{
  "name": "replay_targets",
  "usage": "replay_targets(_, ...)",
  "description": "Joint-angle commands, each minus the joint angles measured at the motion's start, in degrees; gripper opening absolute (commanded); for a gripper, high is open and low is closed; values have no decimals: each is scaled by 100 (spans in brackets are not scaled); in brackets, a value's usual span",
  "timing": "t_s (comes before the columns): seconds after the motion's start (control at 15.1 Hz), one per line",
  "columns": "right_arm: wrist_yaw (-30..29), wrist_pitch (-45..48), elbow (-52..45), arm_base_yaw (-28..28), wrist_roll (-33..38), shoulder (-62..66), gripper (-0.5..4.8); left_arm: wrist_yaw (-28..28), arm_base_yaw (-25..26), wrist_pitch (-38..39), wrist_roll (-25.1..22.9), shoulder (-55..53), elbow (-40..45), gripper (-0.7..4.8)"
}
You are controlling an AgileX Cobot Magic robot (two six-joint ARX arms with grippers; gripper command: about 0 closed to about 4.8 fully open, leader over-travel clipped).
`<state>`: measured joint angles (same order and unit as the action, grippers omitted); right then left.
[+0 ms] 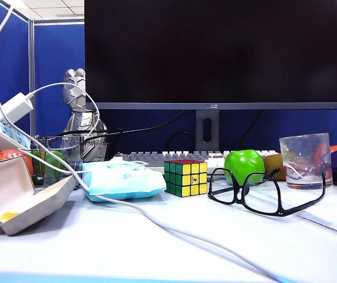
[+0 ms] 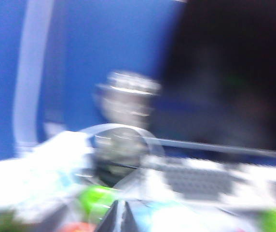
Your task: Pick up the glasses, fold the temples of the glasses, place the glasses into the glasses case, and finally close the glasses case.
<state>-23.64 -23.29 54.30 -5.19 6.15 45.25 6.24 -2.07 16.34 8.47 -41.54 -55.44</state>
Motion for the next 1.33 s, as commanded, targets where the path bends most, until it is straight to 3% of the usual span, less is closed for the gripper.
replay_targets(0.07,-240,-612,658,-234,-205,855,-6,654,-7,33,140,-83,-101,-4)
replay_targets(0.33,-138,-695,946,-1335,-319,1679,-6,702,-7,33,142,-81,-101,-4)
replay_targets(0.53,348,-693,953,-1971,-317,2341,-6,907,-7,31,142,-81,-101,-4)
replay_targets(0.66,636,-699,953,-2072,-319,2717,-6,909,-7,31,144,-81,-101,-4)
replay_targets(0.73,748,-931,1010,-2070,-758,3534,146,927,-7,33,151,-81,-101,-4)
replay_targets(0.8,748,-1088,1082,-2070,-911,3766,174,953,-7,33,168,-81,-101,-4)
replay_targets(1.33,1362,-1447,1574,-2094,-1545,5390,174,1051,-7,33,271,-81,-101,-4)
